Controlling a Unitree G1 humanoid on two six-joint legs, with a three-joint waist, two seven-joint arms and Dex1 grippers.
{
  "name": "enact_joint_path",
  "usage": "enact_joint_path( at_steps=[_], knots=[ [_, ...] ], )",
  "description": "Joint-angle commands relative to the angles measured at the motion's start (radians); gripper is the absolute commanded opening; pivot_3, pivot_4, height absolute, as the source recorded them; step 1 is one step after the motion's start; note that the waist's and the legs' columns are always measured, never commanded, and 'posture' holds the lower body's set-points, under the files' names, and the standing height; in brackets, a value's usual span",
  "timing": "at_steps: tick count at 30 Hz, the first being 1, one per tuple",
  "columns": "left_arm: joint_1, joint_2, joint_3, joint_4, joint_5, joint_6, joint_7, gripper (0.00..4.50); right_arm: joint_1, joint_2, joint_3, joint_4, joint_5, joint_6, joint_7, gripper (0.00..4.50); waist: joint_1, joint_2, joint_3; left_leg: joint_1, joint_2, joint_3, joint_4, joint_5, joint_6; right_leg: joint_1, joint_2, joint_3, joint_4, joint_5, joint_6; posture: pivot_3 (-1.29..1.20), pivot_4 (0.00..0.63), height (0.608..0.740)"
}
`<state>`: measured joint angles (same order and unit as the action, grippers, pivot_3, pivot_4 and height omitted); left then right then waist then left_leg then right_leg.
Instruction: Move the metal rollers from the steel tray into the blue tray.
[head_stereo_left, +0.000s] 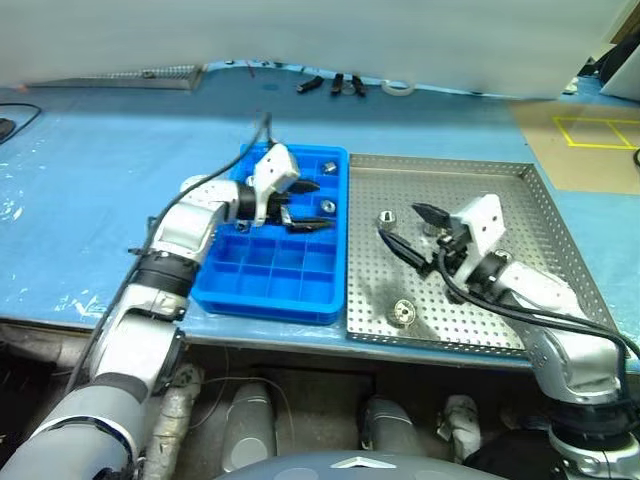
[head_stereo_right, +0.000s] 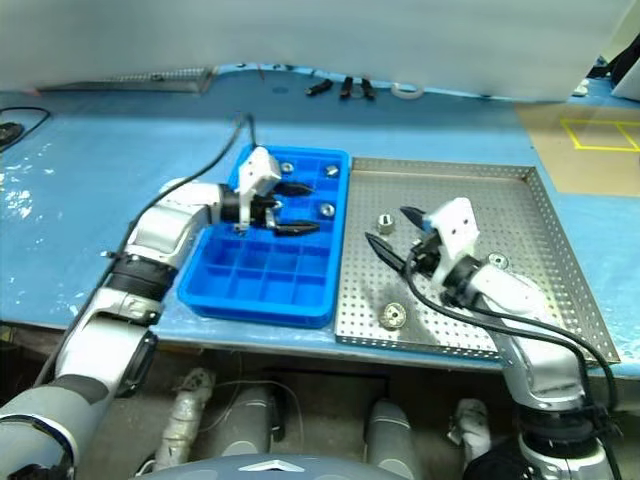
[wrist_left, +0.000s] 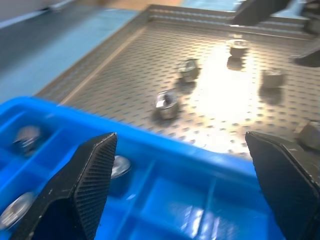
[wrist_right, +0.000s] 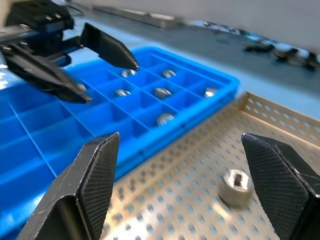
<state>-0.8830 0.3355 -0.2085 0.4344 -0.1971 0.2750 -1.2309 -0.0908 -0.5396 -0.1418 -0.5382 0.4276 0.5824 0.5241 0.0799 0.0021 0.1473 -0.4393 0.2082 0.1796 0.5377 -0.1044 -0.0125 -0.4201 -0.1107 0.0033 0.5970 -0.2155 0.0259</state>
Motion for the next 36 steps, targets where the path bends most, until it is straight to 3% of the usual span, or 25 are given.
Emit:
enact_joint_path(
  at_steps=[1, 11, 15, 19, 25, 36],
  knots=[
    [-0.078, -0.062, -0.060, 0.099, 0.013, -0.096, -0.110, 4.33, 0.060, -0.003, -0.080, -0.110, 0.020, 0.014, -0.042, 4.09, -0.008, 0.000, 0.000, 0.000, 0.000, 0.000, 0.000, 0.000, 0.000, 0.000, 0.000, 0.000, 0.000, 0.000, 0.000, -0.33, 0.150, 0.740],
    [-0.198, -0.213, -0.225, 0.497, 0.195, -0.428, -0.313, 4.33, 0.434, 0.020, -0.169, -0.385, 0.086, 0.076, -0.085, 4.09, -0.089, 0.000, 0.000, -0.001, 0.000, 0.003, 0.000, -0.004, 0.005, 0.001, 0.000, 0.002, -0.009, 0.000, 0.001, -0.57, 0.150, 0.740],
    [-0.232, -0.249, -0.251, 0.639, 0.275, -0.553, -0.306, 4.33, 0.644, 0.053, -0.170, -0.478, 0.096, 0.058, -0.079, 4.09, -0.105, 0.000, -0.001, 0.000, 0.000, 0.003, 0.000, -0.005, 0.007, 0.002, -0.001, 0.002, -0.010, -0.001, 0.002, -0.65, 0.150, 0.740],
    [-0.263, -0.297, -0.230, 0.711, 0.301, -0.597, -0.274, 4.33, 0.756, 0.093, -0.130, -0.499, 0.054, 0.011, -0.100, 4.09, -0.129, 0.000, -0.001, 0.002, -0.001, 0.003, 0.001, -0.006, 0.008, 0.007, -0.002, 0.002, -0.013, -0.006, 0.010, -0.69, 0.150, 0.740],
    [-0.260, -0.335, -0.217, 0.748, 0.325, -0.638, -0.292, 4.33, 0.747, 0.108, -0.028, -0.454, -0.016, -0.019, -0.131, 4.09, -0.176, -0.002, 0.000, 0.000, -0.003, 0.001, 0.003, -0.007, 0.011, 0.006, -0.004, 0.002, -0.016, -0.006, 0.011, -0.73, 0.150, 0.740],
    [-0.240, -0.327, -0.234, 0.792, 0.426, -0.672, -0.246, 4.33, 0.704, 0.118, -0.017, -0.396, -0.065, -0.044, -0.151, 4.09, -0.236, -0.002, 0.000, -0.002, -0.003, 0.002, 0.005, -0.013, 0.013, 0.009, -0.005, -0.001, -0.017, -0.003, 0.006, -0.73, 0.150, 0.740]
  ],
)
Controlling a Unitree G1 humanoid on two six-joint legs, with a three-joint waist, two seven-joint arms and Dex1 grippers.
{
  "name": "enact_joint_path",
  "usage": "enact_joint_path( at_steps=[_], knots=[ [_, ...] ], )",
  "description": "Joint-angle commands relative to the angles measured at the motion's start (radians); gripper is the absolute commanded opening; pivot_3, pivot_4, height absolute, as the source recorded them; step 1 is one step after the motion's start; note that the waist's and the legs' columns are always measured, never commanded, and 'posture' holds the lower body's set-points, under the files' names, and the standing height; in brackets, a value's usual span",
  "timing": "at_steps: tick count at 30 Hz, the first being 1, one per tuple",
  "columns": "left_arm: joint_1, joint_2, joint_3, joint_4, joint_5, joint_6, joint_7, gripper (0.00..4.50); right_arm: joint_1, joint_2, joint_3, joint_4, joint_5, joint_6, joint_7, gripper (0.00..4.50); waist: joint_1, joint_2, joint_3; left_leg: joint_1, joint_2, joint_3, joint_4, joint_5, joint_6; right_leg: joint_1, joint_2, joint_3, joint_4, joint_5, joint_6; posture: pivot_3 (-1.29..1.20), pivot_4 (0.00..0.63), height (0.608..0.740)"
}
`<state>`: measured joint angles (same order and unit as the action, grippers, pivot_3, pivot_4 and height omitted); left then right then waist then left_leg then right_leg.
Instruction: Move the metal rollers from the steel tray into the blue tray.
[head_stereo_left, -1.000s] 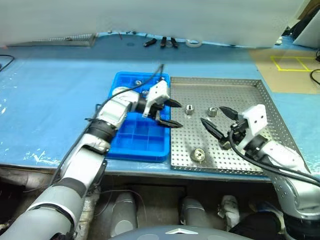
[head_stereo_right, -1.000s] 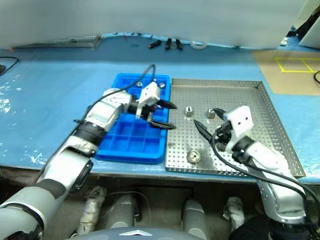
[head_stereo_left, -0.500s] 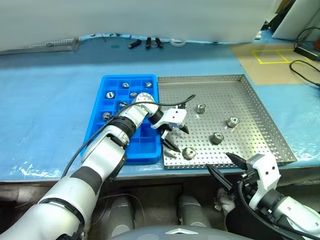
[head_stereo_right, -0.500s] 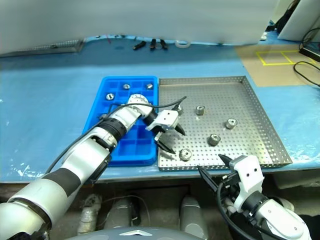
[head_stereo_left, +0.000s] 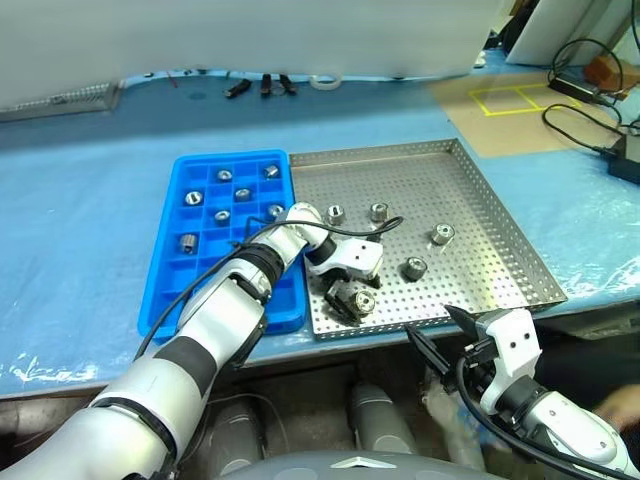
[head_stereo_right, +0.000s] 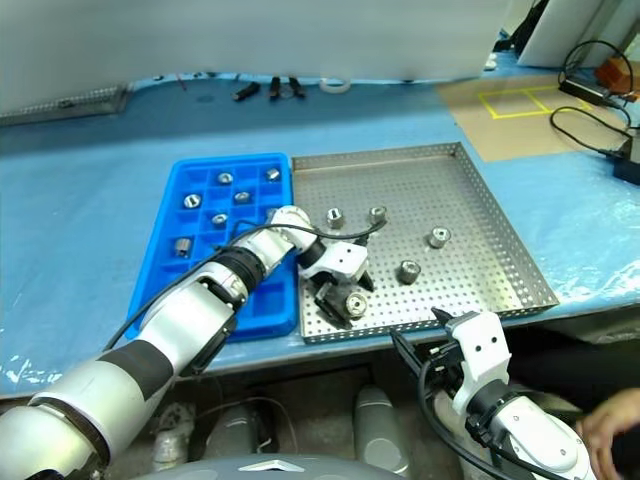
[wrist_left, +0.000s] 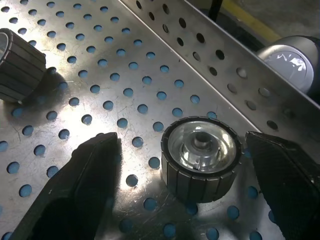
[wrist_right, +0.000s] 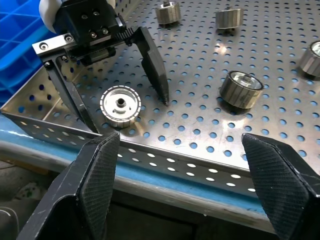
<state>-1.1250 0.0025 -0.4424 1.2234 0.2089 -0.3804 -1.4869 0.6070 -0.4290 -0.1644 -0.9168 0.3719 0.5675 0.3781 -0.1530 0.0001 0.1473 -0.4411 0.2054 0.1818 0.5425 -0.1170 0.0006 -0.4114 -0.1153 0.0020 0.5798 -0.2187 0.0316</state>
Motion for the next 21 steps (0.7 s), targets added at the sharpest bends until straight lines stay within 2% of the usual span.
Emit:
enact_joint_path(
  at_steps=[1, 4, 6, 8, 11, 14, 21],
  knots=[
    [0.006, 0.006, 0.001, 0.004, 0.023, -0.020, 0.012, 4.33, 0.007, 0.008, 0.009, -0.016, -0.012, -0.033, -0.004, 4.09, -0.006, 0.000, 0.000, 0.001, 0.000, 0.000, 0.000, -0.001, 0.000, 0.002, 0.000, 0.000, -0.001, 0.000, 0.000, -0.72, 0.150, 0.740],
    [0.013, 0.003, 0.011, 0.001, 0.020, -0.019, 0.010, 3.77, 0.010, 0.008, 0.018, -0.009, -0.022, -0.046, -0.003, 4.09, -0.017, 0.000, 0.000, 0.002, 0.000, 0.000, 0.001, -0.001, 0.001, 0.006, -0.001, -0.002, -0.003, 0.000, 0.000, -0.72, 0.150, 0.740],
    [0.016, -0.004, 0.021, -0.005, 0.012, -0.015, 0.024, 3.18, -0.005, 0.005, 0.022, 0.003, -0.026, -0.048, -0.003, 4.09, -0.027, 0.000, 0.000, 0.002, -0.001, 0.000, 0.002, -0.002, 0.002, 0.007, -0.003, -0.002, -0.003, 0.000, 0.000, -0.71, 0.150, 0.740],
    [0.016, -0.010, 0.025, -0.005, 0.012, -0.008, 0.032, 3.18, -0.017, 0.002, 0.022, 0.013, -0.028, -0.049, -0.001, 4.09, -0.032, 0.000, 0.000, 0.002, -0.001, -0.001, 0.003, -0.002, 0.003, 0.007, -0.004, -0.002, -0.003, 0.000, 0.000, -0.71, 0.150, 0.740],
    [0.016, -0.007, 0.030, -0.004, 0.011, -0.009, 0.016, 2.65, -0.030, -0.001, 0.023, 0.029, -0.032, -0.052, 0.003, 4.09, -0.041, 0.000, 0.000, 0.002, -0.003, -0.001, 0.003, -0.003, 0.004, 0.007, -0.008, -0.002, -0.003, 0.000, 0.000, -0.71, 0.150, 0.740],
    [0.015, -0.005, 0.037, -0.006, 0.012, -0.010, 0.050, 1.79, -0.036, -0.002, 0.028, 0.033, -0.036, -0.052, 0.004, 4.09, -0.052, 0.000, 0.000, 0.002, -0.004, -0.001, 0.004, -0.003, 0.005, 0.008, -0.009, -0.003, -0.003, 0.000, 0.000, -0.70, 0.150, 0.740],
    [0.007, 0.018, 0.095, -0.027, -0.040, 0.045, -0.003, 1.79, -0.060, -0.011, 0.037, 0.031, -0.041, -0.043, 0.007, 4.09, -0.055, 0.000, 0.000, 0.002, -0.004, -0.001, 0.004, -0.004, 0.005, 0.008, -0.009, -0.003, -0.004, 0.000, 0.000, -0.66, 0.150, 0.740]
  ],
)
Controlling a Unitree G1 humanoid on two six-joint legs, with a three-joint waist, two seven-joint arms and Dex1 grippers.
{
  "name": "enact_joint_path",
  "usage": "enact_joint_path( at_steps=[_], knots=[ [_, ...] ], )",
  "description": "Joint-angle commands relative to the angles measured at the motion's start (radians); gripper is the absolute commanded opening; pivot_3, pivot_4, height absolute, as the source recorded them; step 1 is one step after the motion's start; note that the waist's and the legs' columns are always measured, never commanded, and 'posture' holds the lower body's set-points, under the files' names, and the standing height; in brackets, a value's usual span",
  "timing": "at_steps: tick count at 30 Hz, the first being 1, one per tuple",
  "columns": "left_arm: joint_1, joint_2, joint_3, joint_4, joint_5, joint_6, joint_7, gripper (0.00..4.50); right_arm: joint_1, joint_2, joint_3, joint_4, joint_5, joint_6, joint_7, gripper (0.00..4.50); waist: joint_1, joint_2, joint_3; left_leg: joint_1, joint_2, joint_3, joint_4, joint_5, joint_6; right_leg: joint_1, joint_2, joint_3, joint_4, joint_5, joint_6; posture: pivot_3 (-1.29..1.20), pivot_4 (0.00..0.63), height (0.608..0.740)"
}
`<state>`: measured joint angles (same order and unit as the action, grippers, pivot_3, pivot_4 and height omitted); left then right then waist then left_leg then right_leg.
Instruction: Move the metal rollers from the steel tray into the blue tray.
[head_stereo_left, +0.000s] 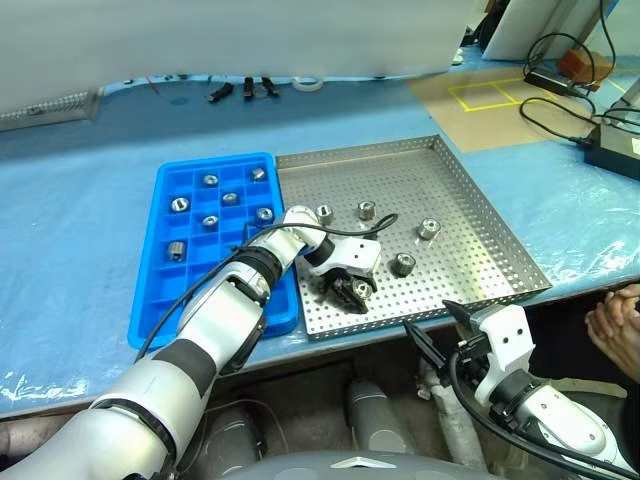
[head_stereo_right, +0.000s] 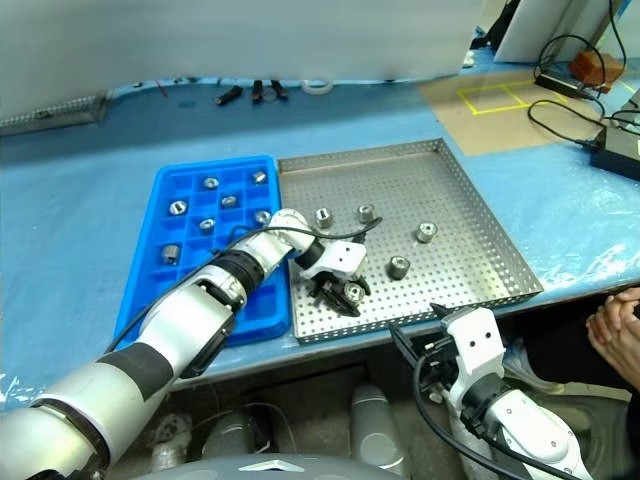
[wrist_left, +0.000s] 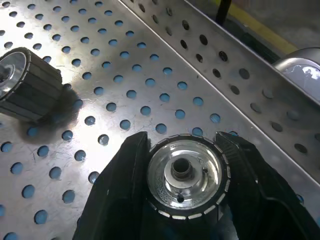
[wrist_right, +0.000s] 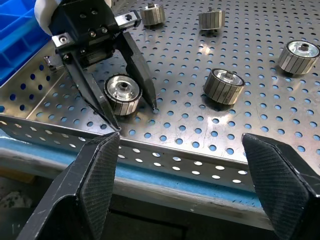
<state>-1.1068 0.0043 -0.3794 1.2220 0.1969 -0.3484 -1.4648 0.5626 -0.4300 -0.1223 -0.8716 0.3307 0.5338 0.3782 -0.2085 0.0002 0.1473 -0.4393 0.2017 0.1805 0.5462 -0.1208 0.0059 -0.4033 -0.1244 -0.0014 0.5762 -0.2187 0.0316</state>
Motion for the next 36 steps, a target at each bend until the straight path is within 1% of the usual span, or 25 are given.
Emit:
enact_joint_path(
  at_steps=[1, 5, 8, 12, 16, 20, 24, 25, 26, 29, 31, 33, 36],
  knots=[
    [-0.008, 0.024, 0.033, -0.029, -0.025, 0.010, -0.021, 1.79, -0.023, -0.014, -0.009, -0.010, 0.002, -0.009, 0.010, 4.09, 0.000, 0.000, 0.000, 0.000, 0.000, 0.000, 0.000, 0.000, 0.000, 0.000, 0.000, 0.000, 0.000, 0.000, 0.000, -0.65, 0.150, 0.740],
    [-0.010, 0.038, 0.075, -0.060, -0.050, 0.022, 0.029, 1.79, -0.064, -0.036, -0.031, 0.016, 0.022, -0.015, 0.043, 4.09, 0.005, 0.000, 0.000, 0.000, 0.000, 0.000, 0.000, 0.000, 0.000, 0.001, -0.001, -0.001, 0.000, 0.000, 0.000, -0.61, 0.150, 0.740],
    [-0.020, 0.062, 0.134, -0.119, -0.104, 0.049, 0.040, 1.79, -0.146, -0.054, -0.032, 0.043, 0.048, -0.009, 0.071, 4.09, 0.008, 0.000, 0.000, 0.000, -0.001, 0.000, 0.001, 0.000, 0.001, 0.002, -0.002, -0.001, 0.000, 0.000, 0.000, -0.56, 0.150, 0.740],
    [0.002, 0.111, 0.205, -0.259, -0.177, 0.131, 0.074, 1.79, -0.260, -0.091, -0.012, 0.094, 0.060, -0.010, 0.120, 4.09, 0.016, 0.000, 0.000, 0.000, -0.001, -0.001, 0.002, 0.000, 0.001, 0.002, -0.001, -0.002, 0.001, 0.001, -0.001, -0.49, 0.150, 0.740],
    [0.084, 0.199, 0.244, -0.466, -0.223, 0.249, 0.119, 1.79, -0.400, -0.132, 0.014, 0.164, 0.071, -0.010, 0.181, 4.09, 0.039, 0.000, 0.000, 0.001, 0.001, -0.001, 0.002, 0.000, 0.001, 0.002, 0.000, -0.003, 0.003, 0.001, -0.001, -0.36, 0.150, 0.740],
    [0.206, 0.294, 0.277, -0.716, -0.257, 0.391, 0.181, 1.79, -0.593, -0.147, 0.062, 0.285, 0.082, -0.005, 0.241, 4.09, 0.094, 0.001, 0.001, 0.002, 0.003, -0.001, 0.002, 0.001, 0.000, 0.001, 0.001, -0.003, 0.007, 0.000, -0.002, -0.21, 0.150, 0.740],
    [0.339, 0.375, 0.324, -0.958, -0.291, 0.542, 0.280, 1.79, -0.767, -0.130, 0.135, 0.381, 0.086, -0.002, 0.303, 4.09, 0.181, 0.002, 0.002, 0.002, 0.005, -0.001, 0.002, 0.004, 0.000, -0.001, 0.001, -0.004, 0.013, -0.001, -0.004, -0.13, 0.150, 0.740],
    [0.361, 0.385, 0.326, -1.000, -0.297, 0.570, 0.302, 1.79, -0.792, -0.130, 0.144, 0.401, 0.086, -0.008, 0.320, 4.09, 0.196, 0.003, 0.002, 0.002, 0.005, -0.001, 0.002, 0.005, -0.001, -0.001, 0.001, -0.005, 0.013, -0.001, -0.005, -0.06, 0.150, 0.740],
    [0.412, 0.405, 0.345, -1.071, -0.307, 0.609, 0.329, 1.79, -0.834, -0.120, 0.166, 0.426, 0.086, -0.011, 0.338, 4.09, 0.220, 0.003, 0.002, 0.002, 0.005, -0.001, 0.002, 0.005, -0.001, -0.001, 0.001, -0.005, 0.014, -0.001, -0.005, -0.05, 0.150, 0.740],
    [0.517, 0.446, 0.374, -1.220, -0.329, 0.698, 0.402, 1.79, -0.912, -0.101, 0.208, 0.490, 0.076, -0.030, 0.382, 4.09, 0.267, 0.004, 0.002, 0.002, 0.005, -0.001, 0.001, 0.005, -0.002, -0.001, 0.001, -0.006, 0.014, -0.002, -0.006, 0.02, 0.150, 0.740],
    [0.592, 0.469, 0.405, -1.327, -0.355, 0.767, 0.449, 1.79, -0.955, -0.084, 0.239, 0.521, 0.070, -0.041, 0.408, 4.09, 0.292, 0.004, 0.002, 0.001, 0.004, -0.001, 0.001, 0.004, -0.004, 0.000, 0.000, -0.006, 0.014, -0.002, -0.006, 0.06, 0.150, 0.740],
    [0.628, 0.482, 0.413, -1.389, -0.374, 0.814, 0.483, 1.79, -0.980, -0.077, 0.251, 0.543, 0.070, -0.049, 0.429, 4.09, 0.312, 0.004, 0.002, 0.001, 0.005, -0.001, 0.001, 0.004, -0.004, -0.001, 0.000, -0.007, 0.014, -0.002, -0.006, 0.10, 0.150, 0.740],
    [0.743, 0.526, 0.454, -1.527, -0.419, 0.899, 0.518, 1.79, -1.031, -0.053, 0.270, 0.572, 0.077, -0.048, 0.450, 4.09, 0.318, 0.004, 0.002, 0.001, 0.005, -0.002, 0.001, 0.005, -0.007, -0.001, 0.000, -0.008, 0.014, -0.002, -0.006, 0.13, 0.150, 0.740]
  ],
)
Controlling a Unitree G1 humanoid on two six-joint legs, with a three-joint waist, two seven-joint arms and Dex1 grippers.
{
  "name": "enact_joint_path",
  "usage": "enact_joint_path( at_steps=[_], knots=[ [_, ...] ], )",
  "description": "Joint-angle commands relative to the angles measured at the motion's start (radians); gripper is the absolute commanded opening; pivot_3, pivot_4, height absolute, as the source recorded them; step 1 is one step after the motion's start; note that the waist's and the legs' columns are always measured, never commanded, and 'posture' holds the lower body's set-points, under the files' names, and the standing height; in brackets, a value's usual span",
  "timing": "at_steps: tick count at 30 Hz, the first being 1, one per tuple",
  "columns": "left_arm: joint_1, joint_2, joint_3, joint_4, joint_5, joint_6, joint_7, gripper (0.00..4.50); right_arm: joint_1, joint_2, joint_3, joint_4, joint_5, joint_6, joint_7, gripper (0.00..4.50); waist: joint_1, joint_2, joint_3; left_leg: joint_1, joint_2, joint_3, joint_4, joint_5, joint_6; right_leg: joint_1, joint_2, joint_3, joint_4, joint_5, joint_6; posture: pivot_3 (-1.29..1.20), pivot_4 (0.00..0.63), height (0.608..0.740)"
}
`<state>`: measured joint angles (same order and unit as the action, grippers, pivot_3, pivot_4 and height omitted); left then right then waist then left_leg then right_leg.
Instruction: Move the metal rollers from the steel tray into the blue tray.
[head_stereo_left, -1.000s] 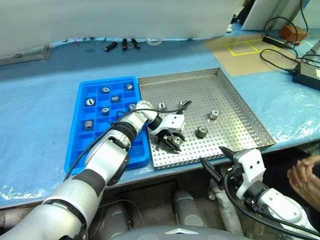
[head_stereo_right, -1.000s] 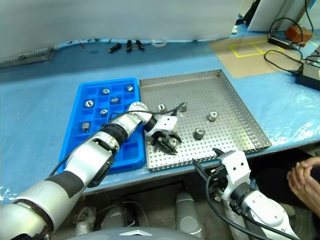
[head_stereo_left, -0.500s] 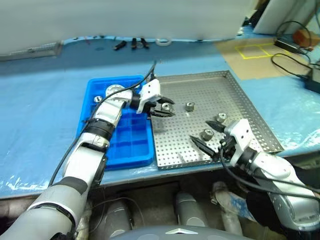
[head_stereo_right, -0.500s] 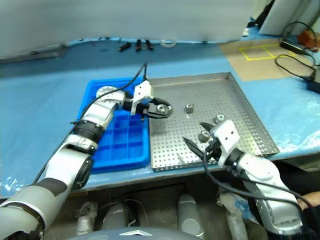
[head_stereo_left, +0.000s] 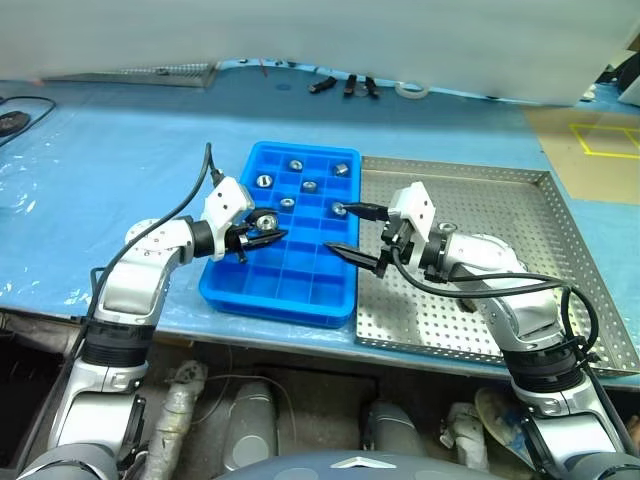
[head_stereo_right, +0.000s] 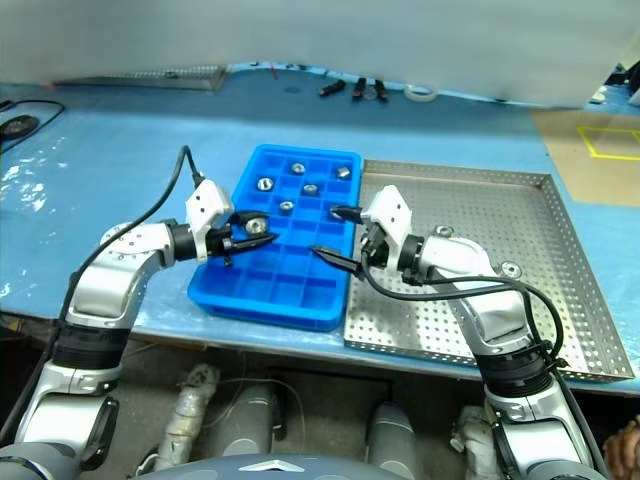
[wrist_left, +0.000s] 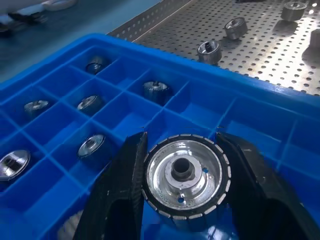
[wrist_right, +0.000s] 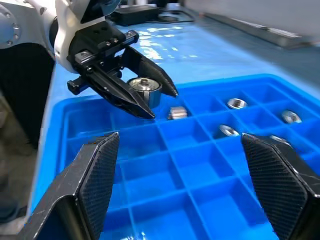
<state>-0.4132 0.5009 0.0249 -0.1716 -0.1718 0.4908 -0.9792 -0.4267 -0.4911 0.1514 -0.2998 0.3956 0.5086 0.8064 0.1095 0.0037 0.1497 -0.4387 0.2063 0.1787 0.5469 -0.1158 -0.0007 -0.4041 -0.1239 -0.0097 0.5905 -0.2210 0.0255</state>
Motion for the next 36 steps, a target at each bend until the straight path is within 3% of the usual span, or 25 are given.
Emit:
enact_joint_path(
  at_steps=[1, 10, 23, 24, 29, 36],
  knots=[
    [0.065, 0.037, 0.053, -0.154, -0.058, 0.077, 0.044, 1.79, -0.052, 0.012, -0.003, 0.012, 0.012, -0.025, 0.030, 4.09, 0.000, 0.000, 0.000, 0.000, 0.000, 0.000, 0.000, 0.000, -0.001, 0.000, 0.000, 0.000, 0.000, 0.000, 0.000, 0.15, 0.150, 0.740],
    [0.314, 0.121, 0.119, -0.253, -0.101, 0.123, 0.117, 1.79, -0.125, 0.035, 0.030, 0.097, 0.000, -0.043, 0.100, 4.09, 0.015, 0.000, 0.000, 0.001, 0.002, -0.004, -0.006, 0.005, -0.008, -0.003, 0.007, -0.001, 0.003, 0.000, 0.000, 0.22, 0.150, 0.740],
    [0.354, 0.138, 0.102, -0.185, -0.111, 0.075, 0.162, 1.79, -0.144, 0.030, 0.036, 0.112, -0.005, -0.031, 0.139, 4.09, 0.029, 0.000, 0.000, 0.002, 0.003, -0.004, -0.006, 0.007, -0.011, -0.005, 0.010, 0.001, 0.006, 0.000, 0.000, 0.22, 0.150, 0.740],
    [0.356, 0.141, 0.106, -0.181, -0.115, 0.070, 0.158, 2.51, -0.145, 0.029, 0.035, 0.113, -0.005, -0.030, 0.139, 4.09, 0.029, 0.000, 0.000, 0.002, 0.003, -0.004, -0.006, 0.007, -0.011, -0.006, 0.010, 0.002, 0.007, 0.000, 0.000, 0.22, 0.150, 0.740],
    [0.341, 0.166, 0.084, -0.142, -0.113, 0.041, 0.147, 4.03, -0.148, 0.031, 0.030, 0.121, -0.006, -0.034, 0.136, 4.09, 0.029, 0.000, 0.000, 0.002, 0.005, -0.004, -0.006, 0.009, -0.015, -0.014, 0.012, 0.007, 0.016, -0.002, -0.002, 0.21, 0.150, 0.740],
    [0.222, 0.139, 0.035, -0.125, -0.144, 0.048, 0.156, 4.03, -0.139, 0.020, 0.016, 0.108, -0.021, -0.043, 0.121, 4.09, 0.029, 0.000, 0.000, 0.002, 0.007, -0.004, -0.005, 0.010, -0.017, -0.015, 0.014, 0.008, 0.018, -0.001, -0.003, 0.17, 0.150, 0.740]
  ],
)
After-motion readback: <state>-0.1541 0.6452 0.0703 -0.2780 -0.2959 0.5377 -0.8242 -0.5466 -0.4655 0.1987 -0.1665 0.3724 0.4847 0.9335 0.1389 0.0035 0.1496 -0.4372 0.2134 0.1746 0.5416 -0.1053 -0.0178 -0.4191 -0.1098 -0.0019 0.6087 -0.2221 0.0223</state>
